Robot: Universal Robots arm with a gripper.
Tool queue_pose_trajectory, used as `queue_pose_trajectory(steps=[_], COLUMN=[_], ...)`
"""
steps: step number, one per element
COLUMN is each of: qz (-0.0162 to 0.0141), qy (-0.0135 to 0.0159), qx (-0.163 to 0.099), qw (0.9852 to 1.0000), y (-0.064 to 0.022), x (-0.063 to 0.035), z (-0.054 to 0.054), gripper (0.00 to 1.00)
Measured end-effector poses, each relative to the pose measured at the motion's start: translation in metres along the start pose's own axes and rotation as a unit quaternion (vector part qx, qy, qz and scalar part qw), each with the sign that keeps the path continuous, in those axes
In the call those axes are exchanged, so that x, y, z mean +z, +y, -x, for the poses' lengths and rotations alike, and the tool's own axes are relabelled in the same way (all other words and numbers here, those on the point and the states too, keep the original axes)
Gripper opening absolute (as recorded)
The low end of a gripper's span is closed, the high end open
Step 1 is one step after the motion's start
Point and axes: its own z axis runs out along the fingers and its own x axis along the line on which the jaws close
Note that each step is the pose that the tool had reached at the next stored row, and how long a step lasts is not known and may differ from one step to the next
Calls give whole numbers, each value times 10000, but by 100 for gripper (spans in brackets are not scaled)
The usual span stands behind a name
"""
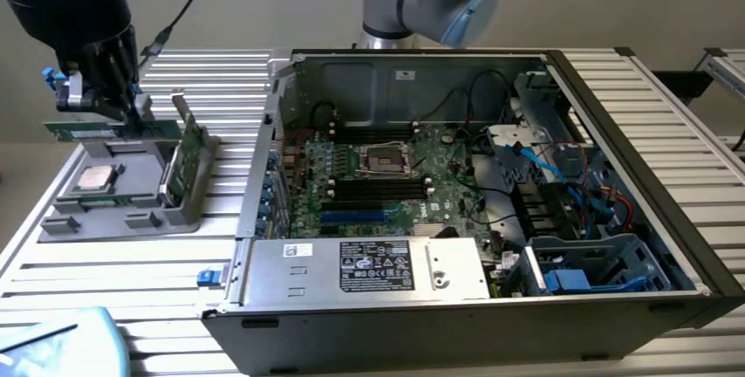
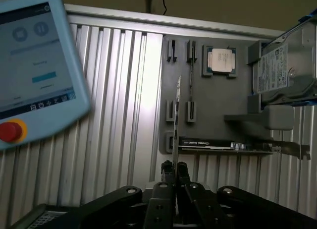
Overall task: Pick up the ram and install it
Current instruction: 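Pick up the ram and move it above insertion slot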
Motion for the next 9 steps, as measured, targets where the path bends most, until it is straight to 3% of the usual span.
queue_pose_trajectory(steps=[9], qz=[2], qy=[-37], qx=[-6], qw=[10000], y=[-380], x=[-230], z=[-35], gripper=[14])
